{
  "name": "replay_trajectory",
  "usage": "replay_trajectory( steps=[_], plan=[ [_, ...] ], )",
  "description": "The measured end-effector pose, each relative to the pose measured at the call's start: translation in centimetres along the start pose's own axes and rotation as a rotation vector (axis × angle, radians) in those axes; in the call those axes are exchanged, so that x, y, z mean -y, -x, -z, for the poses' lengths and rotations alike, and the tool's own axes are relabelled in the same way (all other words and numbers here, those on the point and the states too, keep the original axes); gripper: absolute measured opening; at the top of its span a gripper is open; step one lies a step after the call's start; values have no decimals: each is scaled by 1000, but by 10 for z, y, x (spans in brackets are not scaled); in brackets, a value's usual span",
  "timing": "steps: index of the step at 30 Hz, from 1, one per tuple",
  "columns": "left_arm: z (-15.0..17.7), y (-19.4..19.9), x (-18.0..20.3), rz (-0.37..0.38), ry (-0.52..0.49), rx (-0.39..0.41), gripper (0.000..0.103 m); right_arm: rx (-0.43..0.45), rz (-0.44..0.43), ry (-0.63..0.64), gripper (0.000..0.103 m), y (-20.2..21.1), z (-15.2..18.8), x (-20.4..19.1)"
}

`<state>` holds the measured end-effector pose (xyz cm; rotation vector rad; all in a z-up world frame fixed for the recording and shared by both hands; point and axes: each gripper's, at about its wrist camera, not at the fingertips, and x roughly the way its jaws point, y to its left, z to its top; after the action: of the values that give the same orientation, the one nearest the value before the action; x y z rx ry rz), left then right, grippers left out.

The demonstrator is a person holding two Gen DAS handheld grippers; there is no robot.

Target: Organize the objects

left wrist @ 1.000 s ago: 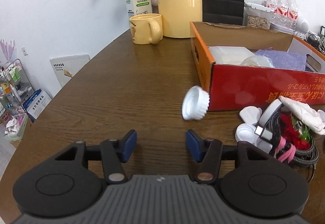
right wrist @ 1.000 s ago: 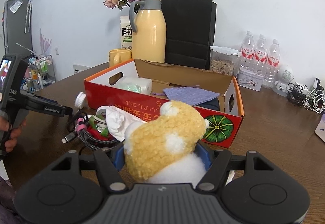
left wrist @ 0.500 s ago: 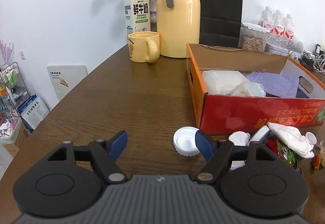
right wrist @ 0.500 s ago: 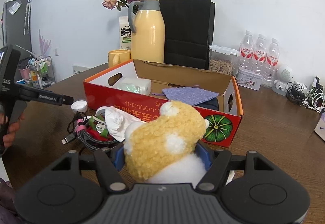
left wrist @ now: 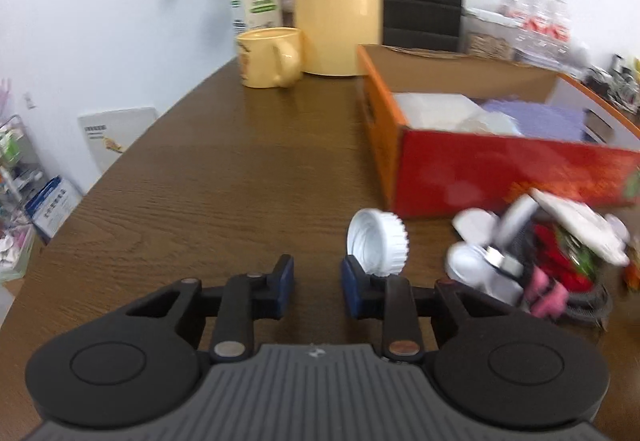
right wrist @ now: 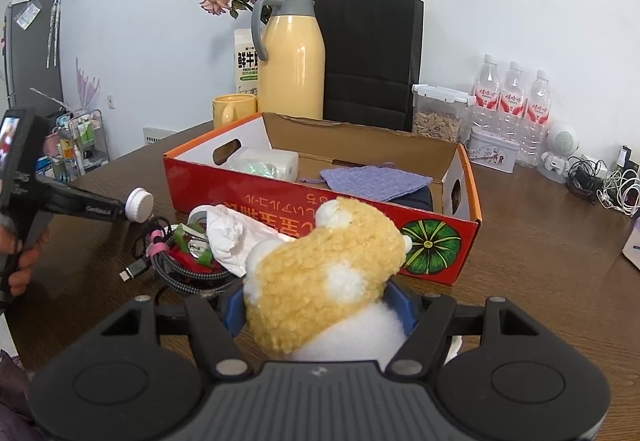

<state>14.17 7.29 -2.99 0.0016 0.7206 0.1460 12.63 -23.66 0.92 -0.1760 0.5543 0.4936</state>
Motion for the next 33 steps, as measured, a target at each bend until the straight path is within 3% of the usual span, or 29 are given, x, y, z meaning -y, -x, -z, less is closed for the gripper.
replay_trajectory(
  steps=[5, 12, 17, 20, 25, 33],
  plan=[
    [9, 16, 6, 39, -26, 15, 30, 1, -1, -1, 68, 0, 0, 1],
    [-6, 21, 2, 48, 20, 79, 37, 5, -3, -3, 68, 1, 1, 0],
    [-16, 6, 10, 57, 1, 57, 36, 4, -3, -3, 68, 1, 1, 0],
    [-11, -2, 15, 47, -28, 21, 31, 1, -1, -6, 68, 2, 2, 0],
    [-3, 4, 11, 54, -26, 27, 30, -4, -5, -6, 68, 0, 3, -1],
    [9, 14, -15, 130, 120, 31, 25, -3, -10, -6, 68, 0, 3, -2]
  ],
)
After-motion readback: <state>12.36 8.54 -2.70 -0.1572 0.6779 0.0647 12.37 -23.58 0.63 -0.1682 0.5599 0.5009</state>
